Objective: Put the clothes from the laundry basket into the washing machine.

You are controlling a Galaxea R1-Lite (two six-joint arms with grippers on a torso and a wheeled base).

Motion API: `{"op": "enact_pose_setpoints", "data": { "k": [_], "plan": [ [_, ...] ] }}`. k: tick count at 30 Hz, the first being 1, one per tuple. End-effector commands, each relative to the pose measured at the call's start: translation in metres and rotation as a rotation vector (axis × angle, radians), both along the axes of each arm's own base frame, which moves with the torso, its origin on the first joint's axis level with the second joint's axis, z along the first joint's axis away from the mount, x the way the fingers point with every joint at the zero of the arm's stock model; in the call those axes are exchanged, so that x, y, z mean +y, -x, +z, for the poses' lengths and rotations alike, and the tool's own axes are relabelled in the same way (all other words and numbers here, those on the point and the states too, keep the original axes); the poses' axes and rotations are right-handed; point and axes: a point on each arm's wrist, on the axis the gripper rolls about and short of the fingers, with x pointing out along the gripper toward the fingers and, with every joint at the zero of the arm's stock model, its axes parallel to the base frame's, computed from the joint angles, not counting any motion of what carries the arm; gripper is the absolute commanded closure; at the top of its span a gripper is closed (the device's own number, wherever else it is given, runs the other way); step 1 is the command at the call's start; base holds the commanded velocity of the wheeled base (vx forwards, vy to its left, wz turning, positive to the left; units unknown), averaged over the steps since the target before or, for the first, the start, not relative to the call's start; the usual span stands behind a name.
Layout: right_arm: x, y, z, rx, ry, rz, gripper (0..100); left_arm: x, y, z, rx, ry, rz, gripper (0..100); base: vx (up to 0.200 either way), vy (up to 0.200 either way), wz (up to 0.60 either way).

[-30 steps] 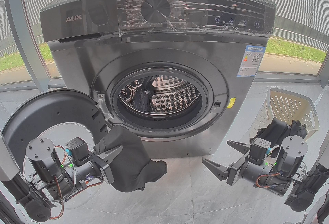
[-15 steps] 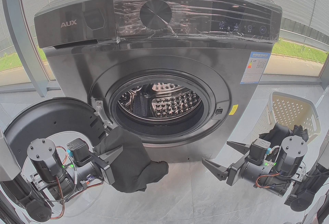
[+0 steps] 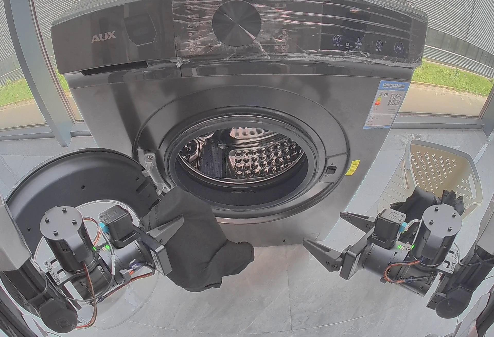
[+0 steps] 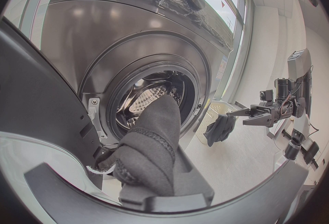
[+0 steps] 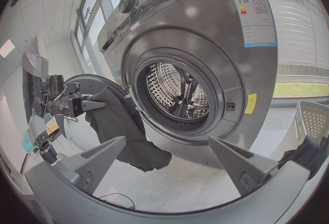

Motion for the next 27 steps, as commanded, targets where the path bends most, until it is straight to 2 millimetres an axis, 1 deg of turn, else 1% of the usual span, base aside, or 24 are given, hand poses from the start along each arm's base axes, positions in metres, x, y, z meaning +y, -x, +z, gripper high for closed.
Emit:
{"op": "enact_pose_setpoints", "data": {
  "k": [1, 24, 27],
  "plan": [
    [0.0001, 0.0000, -0.0003, 0.001, 0.001, 0.001, 0, 0.0003, -0.0001, -0.0012, 0.005, -0.002, 0.002, 100, 0.000, 0.000, 0.00],
    [-0.0001, 0.0002, -0.0005, 0.003, 0.001, 0.001, 0, -0.0005, 0.0011, -0.0018, 0.009, -0.004, -0.006, 100, 0.000, 0.000, 0.00],
    [-0.0003, 0.0005, -0.0008, 0.004, 0.002, 0.001, 0, -0.0008, 0.0013, -0.0026, 0.011, -0.007, -0.007, 100, 0.000, 0.200, 0.00]
  ]
}}
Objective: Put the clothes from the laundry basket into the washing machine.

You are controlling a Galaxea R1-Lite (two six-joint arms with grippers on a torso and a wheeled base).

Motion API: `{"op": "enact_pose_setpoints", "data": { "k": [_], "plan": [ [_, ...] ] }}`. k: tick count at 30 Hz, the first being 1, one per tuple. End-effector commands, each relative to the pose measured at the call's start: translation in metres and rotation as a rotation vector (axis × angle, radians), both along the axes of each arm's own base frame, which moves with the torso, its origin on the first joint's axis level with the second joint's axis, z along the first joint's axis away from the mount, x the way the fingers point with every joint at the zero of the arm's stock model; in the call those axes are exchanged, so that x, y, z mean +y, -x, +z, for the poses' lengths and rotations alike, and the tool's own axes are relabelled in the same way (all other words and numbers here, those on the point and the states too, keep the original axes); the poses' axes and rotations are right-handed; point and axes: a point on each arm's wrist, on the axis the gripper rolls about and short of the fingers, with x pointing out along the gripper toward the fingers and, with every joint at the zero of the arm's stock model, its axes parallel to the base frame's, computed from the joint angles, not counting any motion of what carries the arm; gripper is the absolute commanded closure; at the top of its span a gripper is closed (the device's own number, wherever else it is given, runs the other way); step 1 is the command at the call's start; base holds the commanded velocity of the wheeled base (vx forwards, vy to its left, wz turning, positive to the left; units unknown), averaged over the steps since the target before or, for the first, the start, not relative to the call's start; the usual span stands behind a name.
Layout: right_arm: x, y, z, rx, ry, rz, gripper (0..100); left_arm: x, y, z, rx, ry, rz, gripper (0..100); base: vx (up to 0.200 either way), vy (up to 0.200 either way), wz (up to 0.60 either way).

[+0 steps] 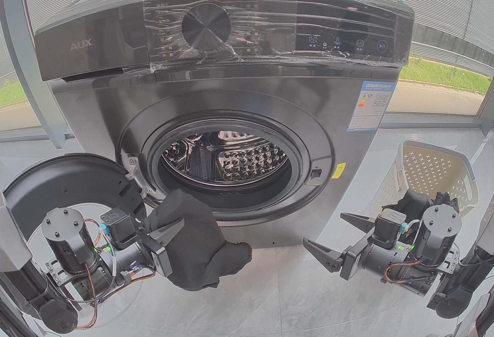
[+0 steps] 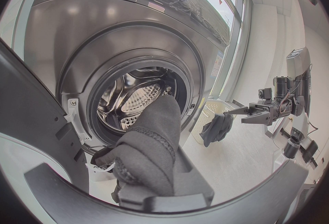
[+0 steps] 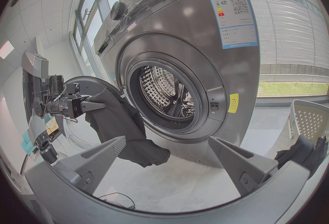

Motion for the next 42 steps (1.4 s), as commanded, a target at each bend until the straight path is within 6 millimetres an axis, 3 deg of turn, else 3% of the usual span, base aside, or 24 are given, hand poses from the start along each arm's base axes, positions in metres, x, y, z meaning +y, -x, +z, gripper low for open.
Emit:
{"op": "enact_pose_setpoints", "data": {
  "k": [1, 18, 24, 42],
  "plan": [
    [0.0000, 0.0001, -0.0003, 0.001, 0.000, 0.001, 0, -0.0004, 0.0004, -0.0005, 0.001, -0.003, -0.003, 100, 0.000, 0.000, 0.00],
    [0.0000, 0.0001, -0.0004, 0.002, 0.002, -0.001, 0, 0.0000, -0.0004, -0.0017, 0.006, -0.006, 0.000, 100, 0.000, 0.000, 0.00],
    [-0.0002, 0.0003, -0.0007, 0.003, 0.002, 0.001, 0, -0.0004, -0.0010, -0.0032, 0.012, -0.009, 0.000, 100, 0.000, 0.200, 0.00],
    [0.0001, -0.0001, -0.0021, 0.008, 0.006, 0.001, 0, -0.0004, -0.0010, -0.0051, 0.019, -0.017, 0.000, 100, 0.000, 0.000, 0.00]
  ]
}}
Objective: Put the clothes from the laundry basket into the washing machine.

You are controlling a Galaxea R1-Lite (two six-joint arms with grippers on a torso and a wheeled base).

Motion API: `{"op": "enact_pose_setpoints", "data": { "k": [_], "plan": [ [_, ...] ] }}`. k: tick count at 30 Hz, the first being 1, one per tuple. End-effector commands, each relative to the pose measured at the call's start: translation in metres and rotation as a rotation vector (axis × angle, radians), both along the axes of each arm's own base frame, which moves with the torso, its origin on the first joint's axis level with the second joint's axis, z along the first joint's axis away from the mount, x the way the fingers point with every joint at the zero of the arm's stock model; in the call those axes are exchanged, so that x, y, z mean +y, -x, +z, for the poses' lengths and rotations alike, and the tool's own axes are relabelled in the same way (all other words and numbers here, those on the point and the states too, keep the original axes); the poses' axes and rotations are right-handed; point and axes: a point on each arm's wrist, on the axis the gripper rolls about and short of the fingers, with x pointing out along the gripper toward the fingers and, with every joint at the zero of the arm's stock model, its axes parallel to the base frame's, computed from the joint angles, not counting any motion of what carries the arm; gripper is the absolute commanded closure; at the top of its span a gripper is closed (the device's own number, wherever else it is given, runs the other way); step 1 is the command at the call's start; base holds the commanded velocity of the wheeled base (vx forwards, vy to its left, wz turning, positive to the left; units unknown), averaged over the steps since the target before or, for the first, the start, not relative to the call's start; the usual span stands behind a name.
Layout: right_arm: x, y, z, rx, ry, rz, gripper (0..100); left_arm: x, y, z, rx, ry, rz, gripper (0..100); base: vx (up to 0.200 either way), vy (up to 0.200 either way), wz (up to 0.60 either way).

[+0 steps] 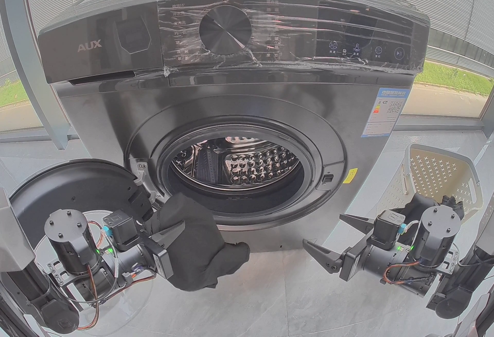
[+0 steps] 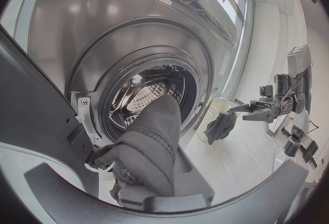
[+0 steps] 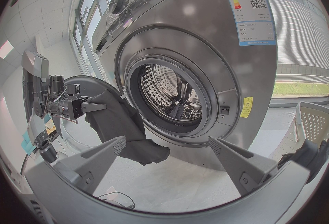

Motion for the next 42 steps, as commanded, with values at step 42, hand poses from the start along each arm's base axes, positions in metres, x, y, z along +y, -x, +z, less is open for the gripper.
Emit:
{"op": "enact_pose_setpoints", "data": {
  "k": [42],
  "plan": [
    [0.003, 0.014, -0.007, 0.035, 0.033, 0.048, 0, -0.053, -0.079, -0.040, 0.003, 0.003, 0.002, 100, 0.029, 0.000, 0.00]
  ]
}}
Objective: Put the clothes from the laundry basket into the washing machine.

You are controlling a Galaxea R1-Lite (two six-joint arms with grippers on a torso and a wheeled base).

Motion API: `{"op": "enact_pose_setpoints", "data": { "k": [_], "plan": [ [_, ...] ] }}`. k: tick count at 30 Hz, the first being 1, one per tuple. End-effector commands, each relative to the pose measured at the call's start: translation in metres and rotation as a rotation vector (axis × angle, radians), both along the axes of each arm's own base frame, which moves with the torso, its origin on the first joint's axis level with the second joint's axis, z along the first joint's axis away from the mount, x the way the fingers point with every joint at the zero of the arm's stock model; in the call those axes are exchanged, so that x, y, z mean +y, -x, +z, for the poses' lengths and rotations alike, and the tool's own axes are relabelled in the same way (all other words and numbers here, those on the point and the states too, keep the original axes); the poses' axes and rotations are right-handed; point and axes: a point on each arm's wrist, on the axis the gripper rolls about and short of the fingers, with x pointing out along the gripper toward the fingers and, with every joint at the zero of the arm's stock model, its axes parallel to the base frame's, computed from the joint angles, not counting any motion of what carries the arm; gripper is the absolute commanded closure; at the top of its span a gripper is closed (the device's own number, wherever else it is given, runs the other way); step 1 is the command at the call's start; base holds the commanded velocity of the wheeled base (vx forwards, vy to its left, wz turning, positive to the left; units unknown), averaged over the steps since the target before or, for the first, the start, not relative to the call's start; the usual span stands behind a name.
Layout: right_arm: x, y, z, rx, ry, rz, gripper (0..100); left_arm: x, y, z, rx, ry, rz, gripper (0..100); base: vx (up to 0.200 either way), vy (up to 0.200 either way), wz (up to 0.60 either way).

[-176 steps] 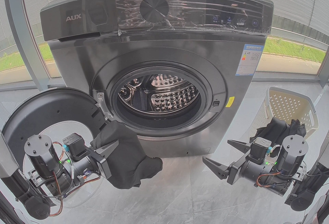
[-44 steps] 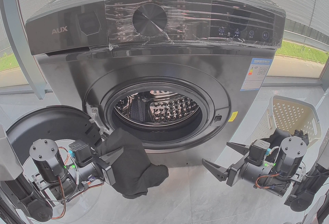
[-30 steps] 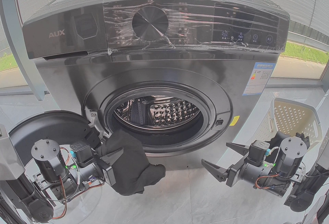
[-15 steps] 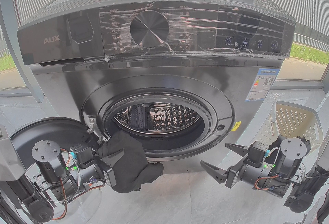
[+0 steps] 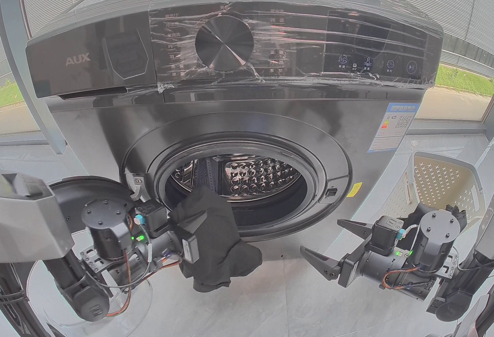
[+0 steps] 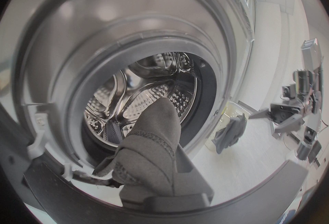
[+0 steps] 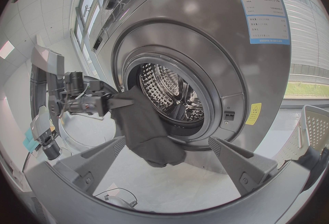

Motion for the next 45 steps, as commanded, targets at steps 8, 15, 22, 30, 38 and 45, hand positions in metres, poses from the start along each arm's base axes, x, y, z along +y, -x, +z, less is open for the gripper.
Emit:
{"op": "enact_pose_setpoints", "data": {
  "k": [8, 15, 22, 30, 38, 45],
  "plan": [
    [0.004, 0.012, -0.006, 0.027, 0.026, 0.047, 0, -0.056, -0.075, -0.030, -0.007, 0.164, 0.038, 100, 0.000, 0.000, 0.00],
    [0.005, 0.011, -0.008, 0.032, 0.030, 0.049, 0, -0.069, -0.100, -0.039, -0.037, 0.204, 0.051, 100, 0.000, 0.000, 0.00],
    [0.005, 0.010, -0.009, 0.034, 0.032, 0.047, 0, -0.078, -0.124, -0.040, -0.086, 0.190, 0.052, 100, 0.000, 0.000, 0.00],
    [0.005, 0.011, -0.009, 0.035, 0.033, 0.049, 0, -0.090, -0.155, -0.035, -0.124, 0.224, 0.074, 100, 0.000, 0.000, 0.00],
    [0.006, 0.010, -0.009, 0.033, 0.033, 0.051, 0, -0.104, -0.166, -0.057, -0.082, 0.221, 0.062, 100, 0.000, 0.000, 0.00],
    [0.005, 0.009, -0.009, 0.035, 0.033, 0.044, 0, -0.113, -0.192, -0.055, -0.103, 0.252, 0.081, 100, 0.000, 0.000, 0.00]
  ]
}}
